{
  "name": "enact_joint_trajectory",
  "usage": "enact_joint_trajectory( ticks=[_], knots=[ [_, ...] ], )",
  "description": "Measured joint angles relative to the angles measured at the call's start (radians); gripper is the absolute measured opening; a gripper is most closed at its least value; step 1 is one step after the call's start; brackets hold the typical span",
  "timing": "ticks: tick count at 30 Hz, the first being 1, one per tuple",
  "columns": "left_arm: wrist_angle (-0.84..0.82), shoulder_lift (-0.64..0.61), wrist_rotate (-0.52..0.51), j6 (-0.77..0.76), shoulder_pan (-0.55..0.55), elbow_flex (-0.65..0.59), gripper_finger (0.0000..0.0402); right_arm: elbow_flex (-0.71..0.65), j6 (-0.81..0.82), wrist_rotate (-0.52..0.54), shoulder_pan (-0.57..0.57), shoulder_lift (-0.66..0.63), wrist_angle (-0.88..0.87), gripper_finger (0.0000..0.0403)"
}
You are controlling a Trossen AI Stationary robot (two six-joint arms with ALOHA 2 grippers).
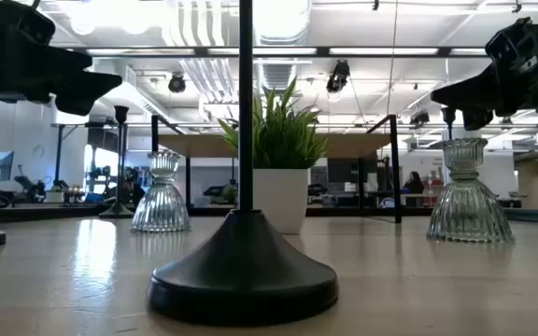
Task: Pick & Place candle stick holders
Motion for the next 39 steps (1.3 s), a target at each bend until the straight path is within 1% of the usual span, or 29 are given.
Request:
enact_joint_trajectory(
  ticks=[33,37,39],
  knots=[
    [0.0,0.0,0.0,0.0,-0.001,0.0,0.03,0.0,-0.002,0.0,0.0,0.0,0.0,0.0008],
    [0.0,0.0,0.0,0.0,-0.001,0.0,0.03,0.0,-0.006,0.001,0.0,0.0,0.028,0.0009],
    [0.0,0.0,0.0,0.0,-0.001,0.0,0.03,0.0,-0.003,0.002,0.0,0.001,0.071,0.0008]
  ],
)
